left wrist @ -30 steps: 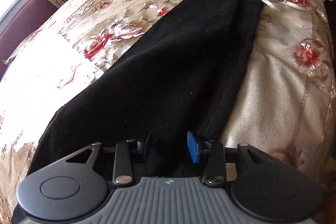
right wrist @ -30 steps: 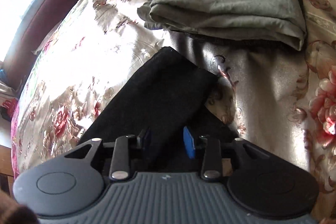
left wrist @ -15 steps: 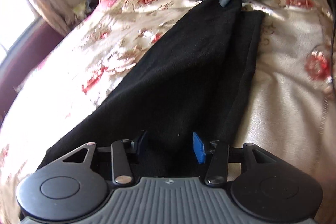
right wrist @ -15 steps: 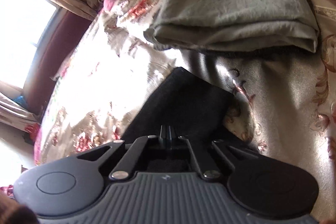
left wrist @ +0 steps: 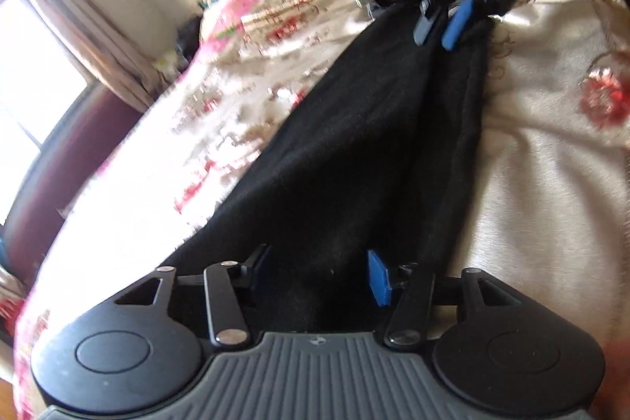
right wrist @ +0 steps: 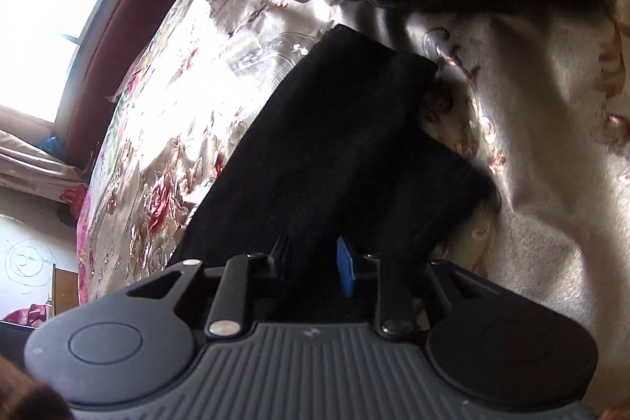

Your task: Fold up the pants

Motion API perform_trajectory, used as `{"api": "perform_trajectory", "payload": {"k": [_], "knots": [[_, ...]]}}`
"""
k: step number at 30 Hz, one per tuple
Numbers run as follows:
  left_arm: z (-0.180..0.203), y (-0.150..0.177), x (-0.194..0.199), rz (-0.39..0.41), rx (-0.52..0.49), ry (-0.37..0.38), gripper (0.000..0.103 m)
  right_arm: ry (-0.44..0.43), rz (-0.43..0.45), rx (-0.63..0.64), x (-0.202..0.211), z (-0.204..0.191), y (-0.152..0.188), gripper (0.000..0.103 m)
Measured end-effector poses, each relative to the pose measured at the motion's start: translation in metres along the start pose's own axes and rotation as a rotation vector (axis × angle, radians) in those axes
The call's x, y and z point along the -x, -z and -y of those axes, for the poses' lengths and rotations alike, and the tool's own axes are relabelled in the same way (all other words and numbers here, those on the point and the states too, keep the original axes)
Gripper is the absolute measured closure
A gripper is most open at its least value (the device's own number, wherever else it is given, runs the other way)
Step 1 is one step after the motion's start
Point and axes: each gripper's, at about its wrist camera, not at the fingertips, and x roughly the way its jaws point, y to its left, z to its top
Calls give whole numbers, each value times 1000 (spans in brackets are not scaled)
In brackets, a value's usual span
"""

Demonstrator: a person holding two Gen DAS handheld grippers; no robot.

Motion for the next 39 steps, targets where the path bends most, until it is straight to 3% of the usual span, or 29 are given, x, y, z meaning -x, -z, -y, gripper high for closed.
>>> {"api": "perform_trajectory", "payload": {"k": [2,5,8,11,14,17,19,24,26,28,30,31,35,38,39], "knots": [[2,1,-1,10,-4,-22,41,-26,20,-7,-2,5,1,74],[-1,2,-6,-7,56,-31,65,-57,59,-29,-2,8,-2,71],[-5,-2,-8,-7,115,-64,73,-83,109,-26,-7,10,-5,64],[-7,-3,-8,-8,158,-72,74,-102,120,-42,-5,12,-3,63],[-10,-4,-3,-5,194,-62,76,-82,169,-43,-5,15,-6,68],[-12,-7,-2,-14,180,-57,77,-71,174,-80,-13,15,-13,97],[-16,-8,-1,-14,171,-64,78,-112,167,-86,-3,8,-12,97],[-33,-14,33,36,181,-92,80,-244,231,50,64,-16,1,98],[-31,-11,47,49,168,-95,80,-211,225,92,72,-15,8,98],[-21,-5,48,31,163,-69,80,-109,160,165,52,-6,13,93],[-3,4,40,-8,122,-32,80,-10,70,90,27,15,18,93],[9,10,35,-26,70,-31,80,-36,59,31,19,28,22,94],[26,17,33,-45,-3,-39,83,-148,125,-138,27,56,19,79],[20,13,34,-47,8,-22,82,-135,194,-105,33,52,6,78],[19,13,33,-49,15,-16,82,-142,212,-114,34,52,3,88]]}}
